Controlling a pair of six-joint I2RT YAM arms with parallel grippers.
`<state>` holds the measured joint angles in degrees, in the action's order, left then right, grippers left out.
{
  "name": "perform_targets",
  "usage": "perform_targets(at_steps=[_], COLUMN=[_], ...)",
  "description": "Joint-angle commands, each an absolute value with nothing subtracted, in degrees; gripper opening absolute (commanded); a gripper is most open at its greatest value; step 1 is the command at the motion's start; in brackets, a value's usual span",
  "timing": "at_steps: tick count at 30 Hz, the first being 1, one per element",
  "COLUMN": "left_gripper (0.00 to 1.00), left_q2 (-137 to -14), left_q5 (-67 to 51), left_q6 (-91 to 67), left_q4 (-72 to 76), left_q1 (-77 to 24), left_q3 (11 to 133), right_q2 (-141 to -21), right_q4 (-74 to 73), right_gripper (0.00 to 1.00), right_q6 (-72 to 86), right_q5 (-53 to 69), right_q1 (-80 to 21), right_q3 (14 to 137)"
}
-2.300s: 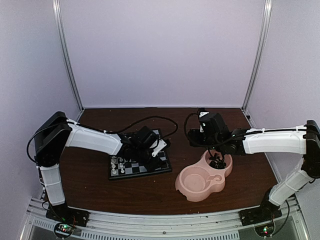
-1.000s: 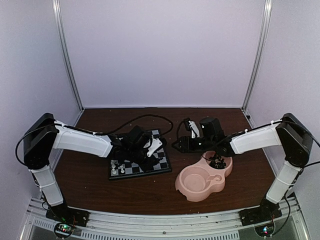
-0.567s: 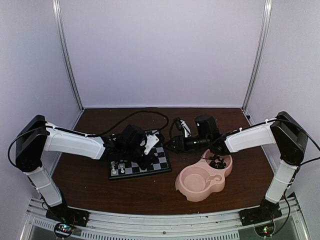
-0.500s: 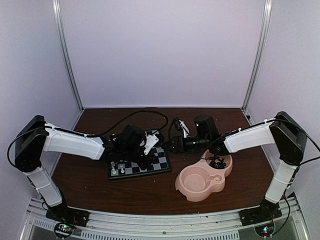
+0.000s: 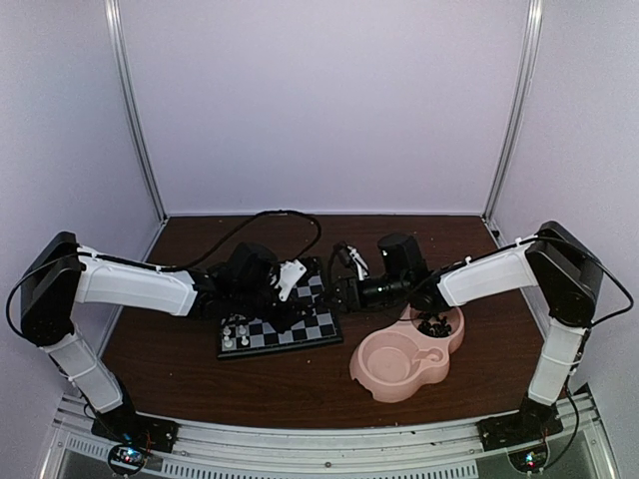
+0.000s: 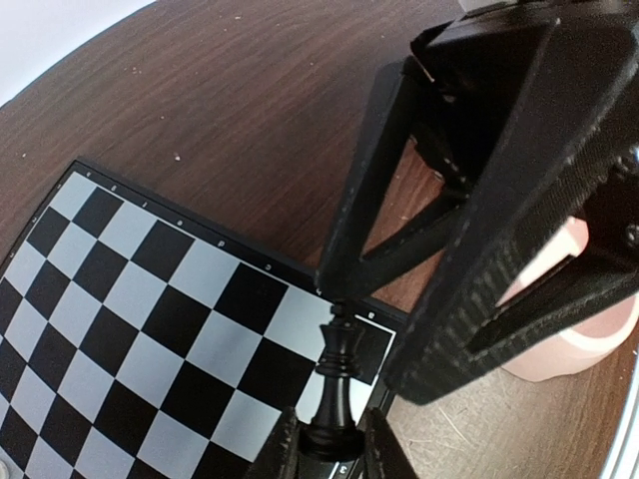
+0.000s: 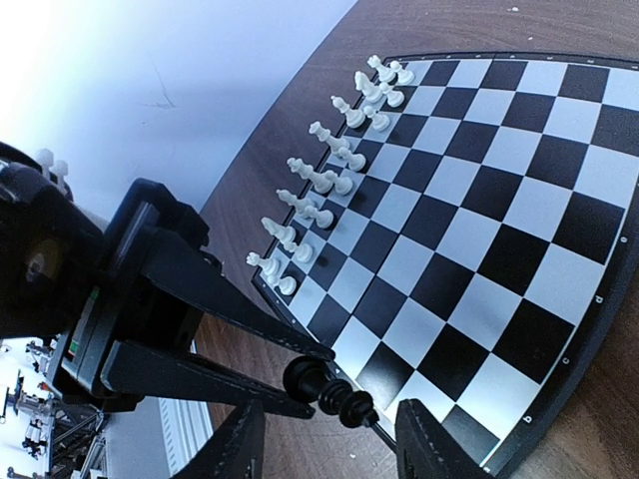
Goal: Set up the chess pieces on the board
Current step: Pass from the left arm to the right
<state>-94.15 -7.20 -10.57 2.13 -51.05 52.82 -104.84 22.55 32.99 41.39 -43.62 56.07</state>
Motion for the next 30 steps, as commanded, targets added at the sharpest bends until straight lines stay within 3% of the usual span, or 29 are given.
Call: perform_targets(at_steps=[1,12,17,24,26,30], left_gripper=[0.11,0.11,0.11,0.12,0.15,0.41], left_q2=[-92.7,-91.9,-91.3,-91.7,-91.7,-91.6], left_q5=[-8.3,-10.4,-10.0,-7.9,-7.8,-6.7], left_q6=[-11.1,-11.3,-11.3,-11.3,-11.3,-11.4], left_q4=[5.2,6.6,6.9,5.7,5.7,5.4], left_q1=[-51.0,-51.0,-51.0,-51.0,-51.0,-50.9], left_q3=[52.3,51.4,51.0,51.4,51.5,51.5], right_q2=[-106.0,-106.8,-107.0,-106.4,-106.3,-105.6], right_q4=[23.4,21.9,21.9,21.6,21.5,20.1], right_gripper=[0.46,0.41,0.22,0.10,0.05,0.00], right_q6=[32.9,32.5,32.5,32.1,31.9,30.8], right_q5=[43.4,43.3,43.8,43.0,42.7,40.5], right_q1=[-44.5,-44.6,-44.6,-44.7,-44.7,-44.7], right_q3=[58.1,59.0,59.1,58.8,58.8,58.5])
